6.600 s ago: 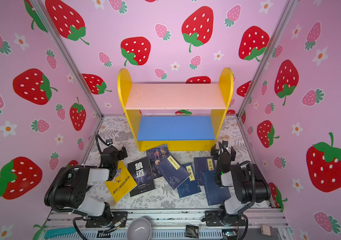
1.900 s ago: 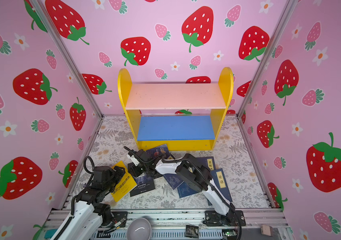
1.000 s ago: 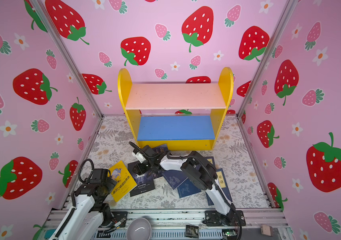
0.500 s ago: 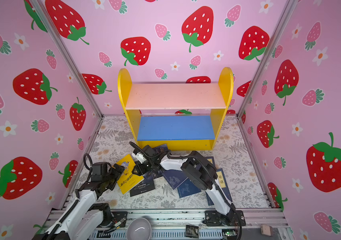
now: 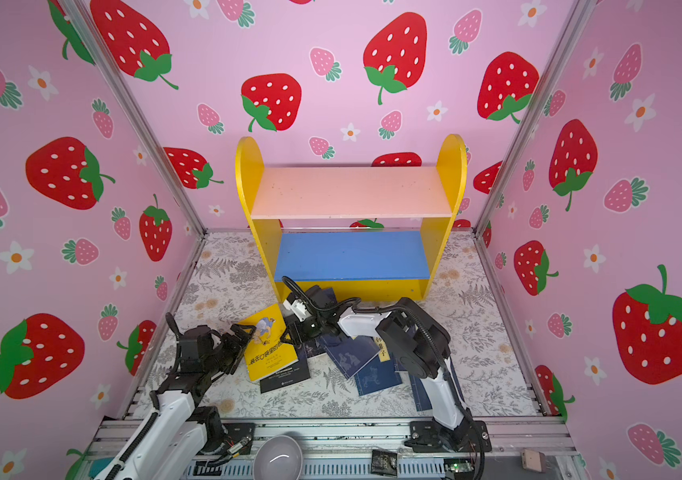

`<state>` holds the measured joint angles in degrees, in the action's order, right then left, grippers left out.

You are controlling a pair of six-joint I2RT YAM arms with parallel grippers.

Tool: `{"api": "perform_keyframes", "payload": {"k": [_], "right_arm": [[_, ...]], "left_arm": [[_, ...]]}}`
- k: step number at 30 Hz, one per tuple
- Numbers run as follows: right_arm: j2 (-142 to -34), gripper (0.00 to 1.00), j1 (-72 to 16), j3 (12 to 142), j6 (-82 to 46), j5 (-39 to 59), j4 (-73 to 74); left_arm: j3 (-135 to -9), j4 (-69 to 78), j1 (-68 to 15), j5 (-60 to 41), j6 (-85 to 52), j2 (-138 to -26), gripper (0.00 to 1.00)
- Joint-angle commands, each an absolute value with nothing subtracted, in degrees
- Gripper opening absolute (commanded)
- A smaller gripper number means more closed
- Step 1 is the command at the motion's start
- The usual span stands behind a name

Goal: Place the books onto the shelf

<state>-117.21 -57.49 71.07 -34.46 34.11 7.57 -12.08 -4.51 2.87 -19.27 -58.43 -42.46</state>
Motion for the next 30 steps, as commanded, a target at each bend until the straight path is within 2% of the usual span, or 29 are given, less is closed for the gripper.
{"api": "perform_keyframes", "payload": {"k": [1,3,6,9,11,19,24,30], "right_arm": [[-114.70,0.45,-58.55,69.96,-35.63,37.50,7.56],[-114.92,0.57,-58.13,69.48,-36.57,36.00,7.13],[-115.40,0.57,-56.90,68.46,-38.62,32.26,6.94],[-116.02,0.52,-56.51,68.79,-38.60,29.88,6.74],[-117.10,0.43,-56.59,69.95,-38.00,28.29,5.65],[-122.28,0.30,-56.51,71.59,-35.88,23.14,1.43],[-125.14,0.27,-56.58,71.37,-35.66,22.98,1.38],[-127.35,0.26,-56.52,71.97,-35.22,24.97,2.85]], "left_arm": [[-12.87,1.90,1.87,-25.46,-59.61,-43.70,0.99],[-13.34,2.17,1.15,-25.55,-59.16,-44.82,0.99],[-14.75,0.79,-0.76,-24.84,-57.20,-47.13,0.99],[-17.87,-6.57,-2.51,-20.03,-53.41,-49.74,0.99],[-18.87,-9.76,-2.95,-17.54,-51.82,-51.84,0.99],[-16.52,-7.84,-3.25,-15.38,-49.85,-60.65,0.96],[-14.31,4.61,-3.40,-22.77,-52.18,-62.69,0.90],[-17.44,8.72,-4.01,-29.21,-55.88,-55.77,0.84]]}}
